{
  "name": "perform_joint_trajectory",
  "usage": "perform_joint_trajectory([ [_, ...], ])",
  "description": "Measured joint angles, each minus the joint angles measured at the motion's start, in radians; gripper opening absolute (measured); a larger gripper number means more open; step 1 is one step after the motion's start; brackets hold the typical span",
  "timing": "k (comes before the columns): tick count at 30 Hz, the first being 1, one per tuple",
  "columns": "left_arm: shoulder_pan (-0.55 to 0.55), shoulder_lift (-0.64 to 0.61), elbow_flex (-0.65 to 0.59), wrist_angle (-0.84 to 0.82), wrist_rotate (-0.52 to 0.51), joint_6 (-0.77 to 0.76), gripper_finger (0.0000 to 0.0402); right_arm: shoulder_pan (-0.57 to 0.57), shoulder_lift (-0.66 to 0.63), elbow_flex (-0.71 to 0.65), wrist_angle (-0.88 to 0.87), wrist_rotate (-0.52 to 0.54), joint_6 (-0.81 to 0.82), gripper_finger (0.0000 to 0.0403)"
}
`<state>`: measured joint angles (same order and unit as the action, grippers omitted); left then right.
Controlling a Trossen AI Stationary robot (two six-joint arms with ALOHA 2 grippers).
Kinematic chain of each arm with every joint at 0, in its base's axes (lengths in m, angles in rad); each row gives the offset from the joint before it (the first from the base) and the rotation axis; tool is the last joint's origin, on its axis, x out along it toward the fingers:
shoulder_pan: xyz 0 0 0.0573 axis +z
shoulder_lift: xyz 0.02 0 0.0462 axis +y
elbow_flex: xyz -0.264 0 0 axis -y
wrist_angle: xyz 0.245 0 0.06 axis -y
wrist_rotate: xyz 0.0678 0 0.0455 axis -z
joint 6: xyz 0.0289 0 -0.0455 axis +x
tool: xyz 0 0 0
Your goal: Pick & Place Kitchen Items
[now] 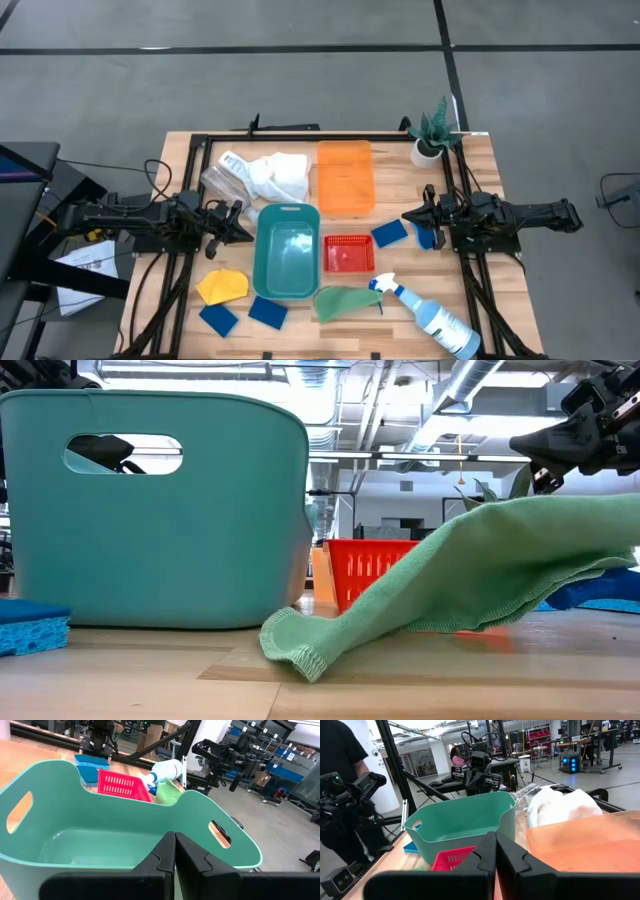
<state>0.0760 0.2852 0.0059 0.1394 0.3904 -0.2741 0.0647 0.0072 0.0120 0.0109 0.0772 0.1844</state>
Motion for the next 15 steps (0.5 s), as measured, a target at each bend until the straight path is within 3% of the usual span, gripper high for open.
perform_joint_trajectory([
  [15,0.000,0.000,0.000,0.020,-0.001,0.000,0.0003,0.000,0.000,0.000,0.000,0.000,0.000,0.0000],
])
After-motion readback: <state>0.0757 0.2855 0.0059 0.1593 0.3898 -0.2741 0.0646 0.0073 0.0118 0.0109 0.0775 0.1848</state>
